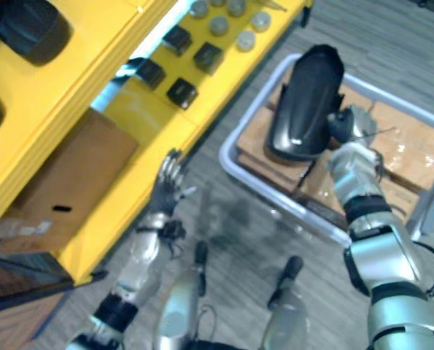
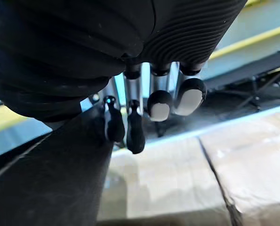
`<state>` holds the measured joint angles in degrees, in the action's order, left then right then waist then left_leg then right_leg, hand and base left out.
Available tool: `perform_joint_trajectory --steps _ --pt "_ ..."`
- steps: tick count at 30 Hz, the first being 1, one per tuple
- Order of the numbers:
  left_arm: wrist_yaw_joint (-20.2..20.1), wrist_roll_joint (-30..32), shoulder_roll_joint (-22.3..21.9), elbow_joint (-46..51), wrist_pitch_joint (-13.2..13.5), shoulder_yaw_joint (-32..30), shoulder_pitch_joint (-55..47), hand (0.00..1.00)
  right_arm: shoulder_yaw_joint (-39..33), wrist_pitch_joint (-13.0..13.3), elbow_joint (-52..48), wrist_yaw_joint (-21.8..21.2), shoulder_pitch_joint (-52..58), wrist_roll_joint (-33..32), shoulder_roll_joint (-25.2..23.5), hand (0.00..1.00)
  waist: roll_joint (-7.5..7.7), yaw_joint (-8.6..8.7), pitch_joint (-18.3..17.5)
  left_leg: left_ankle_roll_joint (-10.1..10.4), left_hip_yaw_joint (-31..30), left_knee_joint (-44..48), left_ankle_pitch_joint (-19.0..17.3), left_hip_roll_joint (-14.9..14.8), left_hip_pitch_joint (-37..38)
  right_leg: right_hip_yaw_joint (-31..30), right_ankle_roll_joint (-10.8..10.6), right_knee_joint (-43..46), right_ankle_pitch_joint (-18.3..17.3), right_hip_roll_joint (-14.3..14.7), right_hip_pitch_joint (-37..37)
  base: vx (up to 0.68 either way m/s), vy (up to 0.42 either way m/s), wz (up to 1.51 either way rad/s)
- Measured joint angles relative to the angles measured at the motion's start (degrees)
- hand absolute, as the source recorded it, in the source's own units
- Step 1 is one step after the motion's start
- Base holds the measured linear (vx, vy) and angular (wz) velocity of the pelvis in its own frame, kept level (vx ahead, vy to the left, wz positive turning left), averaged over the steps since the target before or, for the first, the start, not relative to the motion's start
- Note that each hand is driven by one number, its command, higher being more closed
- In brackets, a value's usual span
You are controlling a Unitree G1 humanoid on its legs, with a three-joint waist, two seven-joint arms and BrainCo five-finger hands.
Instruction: Walk over and take plastic housings, then place them on the shelf
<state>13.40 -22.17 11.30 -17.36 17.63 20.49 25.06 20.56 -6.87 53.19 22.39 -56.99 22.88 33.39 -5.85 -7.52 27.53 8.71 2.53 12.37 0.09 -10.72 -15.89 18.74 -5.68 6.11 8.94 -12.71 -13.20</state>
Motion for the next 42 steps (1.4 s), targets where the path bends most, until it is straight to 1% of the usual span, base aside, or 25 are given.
perform_joint_trajectory --steps 1,3,5,6,7,8,10,11,12,13,15,17,18,19,21,23,24,25,26,28,30,32,35,38,42 --pt "0.28 0.73 0.37 -1.46 -0.84 -0.24 1.94 0.00 0.03 0.39 -0.59 0.00 -0.01 0.49 -0.64 1.00 0.42 0.53 -0.02 0.00 0.39 0.04 0.00 0.00 0.02 -0.28 0.01 -0.24 0.29 -0.01 -0.12 -0.04 0.007 -0.29" --pt "1.25 1.38 1.11 -6.59 -2.45 -0.25 7.58 0.00 1.16 1.24 -1.09 0.00 -0.41 0.76 -1.30 1.00 1.62 0.88 -0.07 -0.01 1.49 0.11 0.00 0.00 -0.06 -1.66 0.00 -0.89 1.16 0.11 -0.92 -0.02 0.014 -0.25" --pt "1.75 2.65 1.48 -11.01 -3.97 -0.25 11.59 0.00 1.24 1.84 -1.09 0.00 -0.63 1.56 -2.17 1.00 2.25 1.94 -0.10 -0.01 1.81 0.16 0.00 0.00 -0.15 -1.76 0.03 -1.32 1.57 0.12 -0.95 -0.01 0.011 -0.16" --pt "2.29 2.87 1.82 -14.06 -5.21 -0.31 14.61 0.00 1.55 2.05 -1.09 0.00 -0.75 2.45 -3.09 1.00 2.89 2.36 -0.34 -0.03 2.72 0.17 -0.05 -0.13 -0.14 -2.55 0.16 -1.68 2.03 0.27 -1.49 -0.01 0.013 -0.25" --pt "2.59 2.84 1.77 -15.48 -5.76 -0.35 16.32 0.00 1.71 2.15 -1.09 0.00 -1.03 2.71 -3.24 1.00 3.15 2.36 -0.39 -0.09 3.24 0.18 -0.12 -0.14 -0.23 -3.20 0.11 -1.70 2.22 0.31 -2.04 0.00 0.018 -0.28" --pt "2.81 2.83 1.76 -16.29 -6.10 -0.35 17.46 0.00 1.87 2.20 -1.09 0.00 -1.40 2.75 -3.32 1.00 3.23 2.55 -0.34 -0.10 3.51 0.19 -0.13 -0.14 -0.31 -3.44 0.15 -1.74 2.35 0.31 -2.30 0.01 0.012 -0.19" --pt "3.47 2.72 1.76 -19.39 -6.93 -0.61 20.71 0.00 2.54 2.45 -1.09 0.01 -3.32 3.09 -4.06 1.00 3.26 3.78 -0.35 -0.10 3.82 0.37 -0.13 -0.20 -1.16 -3.95 0.11 -1.76 2.75 0.42 -3.33 0.01 0.012 -0.13" --pt "4.03 2.24 1.72 -20.72 -7.82 -0.74 22.23 0.00 2.77 3.15 -1.08 0.11 -4.43 3.75 -4.38 1.00 3.53 4.25 -0.19 -0.08 4.30 0.39 -0.16 -0.33 -1.30 -4.65 0.17 -1.77 2.96 0.60 -3.95 0.01 0.009 -0.16" --pt "4.14 2.20 1.71 -21.32 -8.08 -0.87 22.79 0.00 3.13 3.55 -1.09 0.25 -4.96 3.91 -4.51 1.00 3.55 4.54 -0.18 -0.02 4.42 0.42 -0.21 -0.42 -1.44 -4.78 0.22 -1.79 3.07 0.71 -4.17 0.01 0.007 -0.16" --pt "4.18 2.04 1.66 -22.37 -8.78 -1.26 23.76 0.00 3.71 4.47 -1.09 0.56 -5.97 4.69 -4.79 1.00 3.60 5.28 -0.21 0.13 4.43 0.66 -0.32 -0.61 -1.84 -4.87 0.23 -1.78 3.12 0.90 -4.54 0.02 0.004 -0.11" --pt "4.36 1.37 1.59 -23.83 -10.42 -1.50 25.39 0.00 3.74 5.45 -1.09 1.64 -6.98 5.06 -5.12 1.00 3.67 5.82 -0.19 0.36 4.64 1.52 -0.75 -1.08 -2.30 -5.26 0.30 -1.79 3.22 1.33 -4.92 0.02 0.004 -0.13" --pt "3.85 -2.16 1.54 -25.09 -13.33 -1.84 26.59 0.00 3.74 6.35 -1.29 2.57 -7.07 6.16 -5.41 1.00 3.74 6.01 -0.16 0.49 5.55 2.50 -1.69 -1.75 -2.09 -6.19 0.31 -1.79 3.23 1.88 -4.95 0.02 0.012 -0.20" --pt "3.66 -3.43 1.54 -25.16 -14.15 -1.93 26.78 0.00 3.74 6.63 -1.55 2.67 -7.09 6.24 -5.41 1.00 3.74 6.12 -0.16 0.48 5.70 2.71 -1.88 -1.78 -2.11 -6.35 0.31 -1.79 3.23 1.91 -5.03 0.02 0.020 -0.21" --pt "2.93 -7.70 1.56 -25.51 -15.92 -2.03 27.09 0.00 3.80 6.98 -2.40 2.67 -7.10 7.27 -5.43 1.00 3.80 6.37 -0.13 0.38 6.08 3.35 -2.43 -1.87 -2.21 -6.74 0.31 -1.79 3.23 1.97 -5.23 0.01 0.029 -0.17" --pt "0.68 -13.72 1.56 -26.65 -19.35 -2.15 27.41 0.00 3.94 8.11 -3.79 2.67 -7.14 7.60 -5.55 1.00 4.23 6.89 0.08 0.31 6.88 4.36 -3.27 -1.97 -2.19 -7.84 0.20 -1.78 3.30 2.03 -5.51 0.02 0.040 -0.22" --pt "-0.57 -16.72 1.60 -27.16 -20.66 -2.17 27.72 0.00 3.94 8.37 -4.54 2.67 -7.15 8.36 -5.55 1.00 4.59 7.19 0.23 0.25 7.21 4.74 -3.56 -1.97 -2.29 -8.16 0.14 -1.79 3.38 2.02 -5.71 0.01 0.029 -0.13" --pt "-1.32 -19.47 1.63 -27.26 -21.69 -2.17 27.90 0.00 4.06 8.60 -5.22 2.67 -7.16 8.55 -5.71 1.00 4.87 7.67 0.39 0.23 7.28 5.25 -3.87 -2.04 -2.45 -8.27 0.12 -1.79 3.41 2.03 -5.74 0.02 0.034 -0.07" --pt "-2.72 -23.11 1.61 -27.27 -22.18 -2.16 27.96 0.00 4.79 8.97 -5.35 2.64 -7.44 9.04 -5.78 1.00 5.01 8.17 0.47 0.28 7.31 5.80 -4.18 -2.08 -2.62 -8.40 0.10 -1.79 3.43 2.03 -5.72 0.02 0.044 -0.06" --pt "-3.41 -24.69 1.60 -27.27 -22.46 -2.14 28.05 0.00 5.13 9.11 -5.36 2.62 -7.60 9.53 -5.81 1.00 5.03 8.35 0.48 0.30 7.36 6.08 -4.41 -2.10 -2.70 -8.50 0.08 -1.79 3.45 2.03 -5.73 0.03 0.047 -0.06" --pt "-5.61 -31.70 1.51 -27.37 -23.04 -2.12 28.94 0.00 6.21 9.83 -5.45 2.58 -7.74 9.87 -5.84 1.00 5.03 8.58 0.48 0.20 7.54 6.53 -4.70 -2.11 -2.75 -8.93 0.00 -1.80 3.51 2.03 -5.73 0.02 0.041 -0.05" --pt "-7.54 -35.41 1.45 -27.38 -23.07 -2.12 29.70 0.00 6.22 10.74 -5.51 2.55 -7.75 10.52 -5.88 1.00 5.03 8.62 0.48 0.17 7.61 6.53 -4.73 -2.11 -2.66 -9.06 -0.01 -1.80 3.52 2.03 -5.73 0.00 0.000 0.00" --pt "-9.48 -37.77 1.45 -27.38 -23.18 -2.11 29.82 0.00 6.23 11.37 -5.52 2.55 -7.75 11.20 -5.90 1.00 5.03 8.61 0.48 0.13 7.81 6.54 -4.83 -2.10 -2.48 -9.28 -0.02 -1.80 3.53 2.03 -5.72 0.00 0.021 -0.04" --pt "-10.70 -38.14 1.36 -27.46 -23.22 -1.81 29.82 0.00 7.26 12.18 -5.86 2.52 -7.76 11.79 -5.88 1.00 5.03 8.66 0.48 0.03 8.34 6.53 -4.93 -2.10 -2.10 -9.69 -0.06 -1.80 3.56 2.03 -5.69 0.00 0.018 -0.07" --pt "-11.99 -38.79 1.21 -27.66 -23.17 -1.76 29.81 0.00 8.47 12.85 -6.74 1.88 -7.75 11.93 -5.87 1.00 5.03 9.09 0.48 0.03 8.45 6.54 -4.94 -2.10 -2.04 -9.78 -0.08 -1.84 3.68 2.03 -5.69 0.00 0.005 -0.01" --pt "-11.98 -38.77 0.83 -27.67 -23.03 -1.74 29.81 0.00 9.40 13.38 -7.52 1.41 -7.76 12.15 -5.84 1.00 5.03 9.13 0.48 0.01 8.97 6.49 -4.95 -2.09 -1.78 -10.23 -0.12 -2.13 3.96 2.03 -5.68 0.00 0.018 -0.05"
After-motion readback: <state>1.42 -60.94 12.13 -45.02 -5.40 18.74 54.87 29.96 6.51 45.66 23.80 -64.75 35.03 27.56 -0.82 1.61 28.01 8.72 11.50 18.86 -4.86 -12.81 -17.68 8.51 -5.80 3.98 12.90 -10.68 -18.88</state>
